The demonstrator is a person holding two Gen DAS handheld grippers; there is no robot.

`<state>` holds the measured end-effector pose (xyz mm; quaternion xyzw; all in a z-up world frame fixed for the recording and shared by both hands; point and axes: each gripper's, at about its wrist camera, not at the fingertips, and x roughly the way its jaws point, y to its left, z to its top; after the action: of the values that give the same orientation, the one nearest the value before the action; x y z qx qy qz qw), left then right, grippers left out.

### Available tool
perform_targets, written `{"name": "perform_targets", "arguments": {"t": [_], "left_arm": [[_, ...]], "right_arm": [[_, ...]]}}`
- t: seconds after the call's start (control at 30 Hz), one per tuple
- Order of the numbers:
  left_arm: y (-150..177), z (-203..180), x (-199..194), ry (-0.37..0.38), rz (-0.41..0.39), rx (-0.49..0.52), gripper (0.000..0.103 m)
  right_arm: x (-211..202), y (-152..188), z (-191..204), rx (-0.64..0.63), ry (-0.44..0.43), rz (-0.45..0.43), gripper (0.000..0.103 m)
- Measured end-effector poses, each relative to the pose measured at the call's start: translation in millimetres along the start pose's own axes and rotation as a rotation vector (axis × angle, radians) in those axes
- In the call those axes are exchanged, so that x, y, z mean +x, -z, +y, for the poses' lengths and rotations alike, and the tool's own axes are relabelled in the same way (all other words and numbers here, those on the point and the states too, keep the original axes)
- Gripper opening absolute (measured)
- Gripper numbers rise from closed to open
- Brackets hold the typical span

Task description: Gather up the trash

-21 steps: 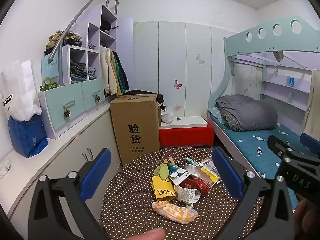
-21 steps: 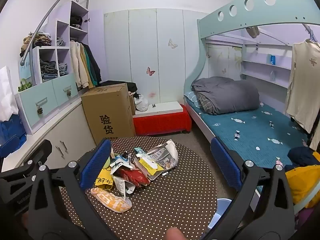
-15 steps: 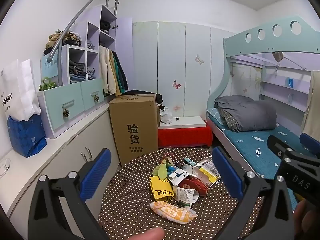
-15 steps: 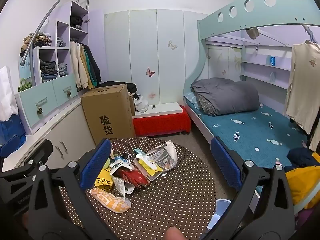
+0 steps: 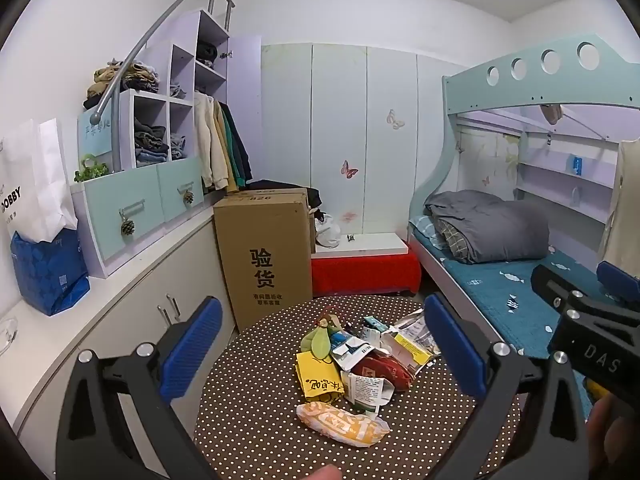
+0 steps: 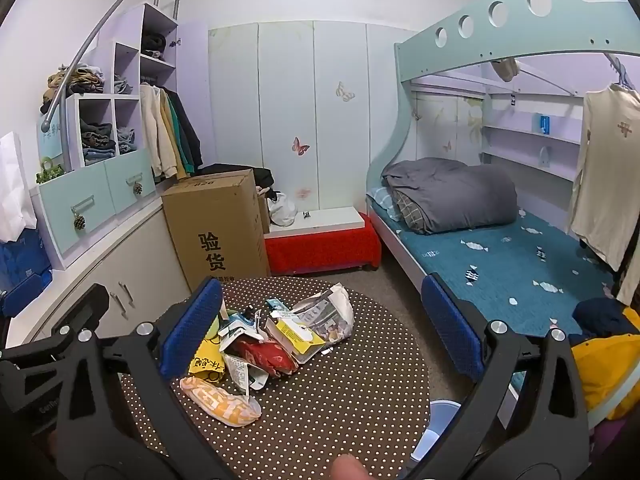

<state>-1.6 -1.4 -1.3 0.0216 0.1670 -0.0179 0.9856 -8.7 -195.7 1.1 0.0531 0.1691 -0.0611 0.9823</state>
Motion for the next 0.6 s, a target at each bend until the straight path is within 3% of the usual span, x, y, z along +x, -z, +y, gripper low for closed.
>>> {"name": "perform_targets", "arguments": {"t": [0.6], "left_arm": [[-0.3, -0.9, 0.7, 0.011, 0.010, 0.004, 0.099]], "right_arm": [[1.8, -0.3, -1.5, -0.001, 0.002, 0.005, 0.098]]}}
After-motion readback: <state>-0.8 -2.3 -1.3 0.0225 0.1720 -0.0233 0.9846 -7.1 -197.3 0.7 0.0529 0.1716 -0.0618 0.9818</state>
